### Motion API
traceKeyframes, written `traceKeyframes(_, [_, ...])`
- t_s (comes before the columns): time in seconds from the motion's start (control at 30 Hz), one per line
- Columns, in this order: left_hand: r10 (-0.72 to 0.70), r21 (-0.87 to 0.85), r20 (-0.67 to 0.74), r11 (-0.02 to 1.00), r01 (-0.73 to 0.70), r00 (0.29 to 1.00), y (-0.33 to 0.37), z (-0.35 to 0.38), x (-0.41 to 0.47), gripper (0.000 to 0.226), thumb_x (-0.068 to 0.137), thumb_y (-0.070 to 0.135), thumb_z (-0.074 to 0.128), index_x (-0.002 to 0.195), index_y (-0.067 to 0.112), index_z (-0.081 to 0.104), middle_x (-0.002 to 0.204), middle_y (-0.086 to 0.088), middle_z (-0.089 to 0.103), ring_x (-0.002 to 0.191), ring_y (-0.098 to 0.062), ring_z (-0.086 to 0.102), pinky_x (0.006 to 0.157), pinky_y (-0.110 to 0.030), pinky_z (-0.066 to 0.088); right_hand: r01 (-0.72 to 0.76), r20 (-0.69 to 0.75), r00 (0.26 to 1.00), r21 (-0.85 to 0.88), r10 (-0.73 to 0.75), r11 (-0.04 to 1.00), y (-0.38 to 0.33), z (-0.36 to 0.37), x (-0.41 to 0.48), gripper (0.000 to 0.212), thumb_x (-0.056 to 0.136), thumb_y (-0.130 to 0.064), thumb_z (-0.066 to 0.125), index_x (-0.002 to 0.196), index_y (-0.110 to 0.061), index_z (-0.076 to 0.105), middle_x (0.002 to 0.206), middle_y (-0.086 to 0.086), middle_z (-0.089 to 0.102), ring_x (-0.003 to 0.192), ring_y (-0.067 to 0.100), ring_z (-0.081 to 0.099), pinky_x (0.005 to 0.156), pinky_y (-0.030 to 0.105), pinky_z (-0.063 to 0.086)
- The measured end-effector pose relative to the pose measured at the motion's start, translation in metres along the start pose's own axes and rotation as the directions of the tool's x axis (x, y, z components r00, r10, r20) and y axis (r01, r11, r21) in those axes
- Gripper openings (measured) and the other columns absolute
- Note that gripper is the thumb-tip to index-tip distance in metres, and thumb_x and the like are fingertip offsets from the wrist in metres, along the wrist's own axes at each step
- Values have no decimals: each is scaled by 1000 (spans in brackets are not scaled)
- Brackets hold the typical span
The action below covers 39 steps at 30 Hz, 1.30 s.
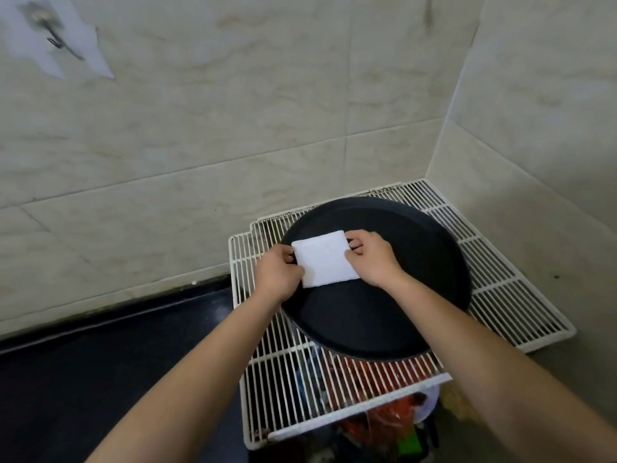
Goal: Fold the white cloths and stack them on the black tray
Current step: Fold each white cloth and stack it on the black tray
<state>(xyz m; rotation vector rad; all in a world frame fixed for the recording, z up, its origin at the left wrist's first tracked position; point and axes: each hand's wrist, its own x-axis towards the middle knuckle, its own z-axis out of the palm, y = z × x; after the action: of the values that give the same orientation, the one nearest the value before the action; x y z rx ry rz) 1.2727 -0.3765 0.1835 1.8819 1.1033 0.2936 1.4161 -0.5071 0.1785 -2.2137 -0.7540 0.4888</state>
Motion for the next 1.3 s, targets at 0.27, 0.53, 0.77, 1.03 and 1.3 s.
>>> traceKeyframes(0.27, [138, 86, -72, 988, -132, 988, 2, -8, -18, 36, 87, 4, 64, 122, 7, 60, 105, -3, 64, 91, -19, 63, 82, -28, 50, 95, 19, 996, -148, -93, 984, -1, -9, -3, 47, 99, -16, 52, 146, -20, 46, 145, 5, 44, 120, 21, 57, 102, 36, 47])
traceKeyframes(0.53, [455, 638, -273, 745, -195, 848, -45, -115, -60, 68, 97, 61, 28, 154, 22, 31, 162, -12, 24, 147, -32, 27, 115, -52, 28, 293, -141, 912, -434, -385, 852, -66, 22, -6, 65, 102, -55, 31, 155, -17, 30, 162, 18, 21, 147, 37, 23, 117, 51, 22])
traceKeyframes(0.77, [255, 746, -477, 623, 234, 841, -158, -244, -156, 79, 92, 71, 16, 158, 29, 12, 166, -13, -3, 153, -30, -6, 120, -59, 5, 613, 87, 750, -464, -656, 640, -177, 134, -61, 75, 99, -65, 22, 160, -21, 13, 166, 18, -1, 153, 37, 5, 124, 52, 6])
traceKeyframes(1.03, [120, 605, -727, 577, 548, 676, -294, -391, -331, 79, 94, 72, 18, 158, 27, 14, 166, -13, -2, 153, -30, -3, 118, -61, 5, 836, 218, 518, -336, -827, 434, -322, 294, -205, 77, 98, -63, 30, 160, -20, 12, 167, 18, 0, 153, 37, 5, 123, 53, 8])
traceKeyframes(1.3, [-73, 454, -809, 552, 699, 583, -457, -491, -521, 83, 91, 76, 11, 159, 28, 8, 166, -13, -4, 153, -30, -5, 120, -62, 4, 951, 408, 295, -213, -864, 225, -396, 483, -437, 79, 98, -63, 31, 160, -19, 9, 166, 18, -6, 154, 36, 1, 123, 52, 8])
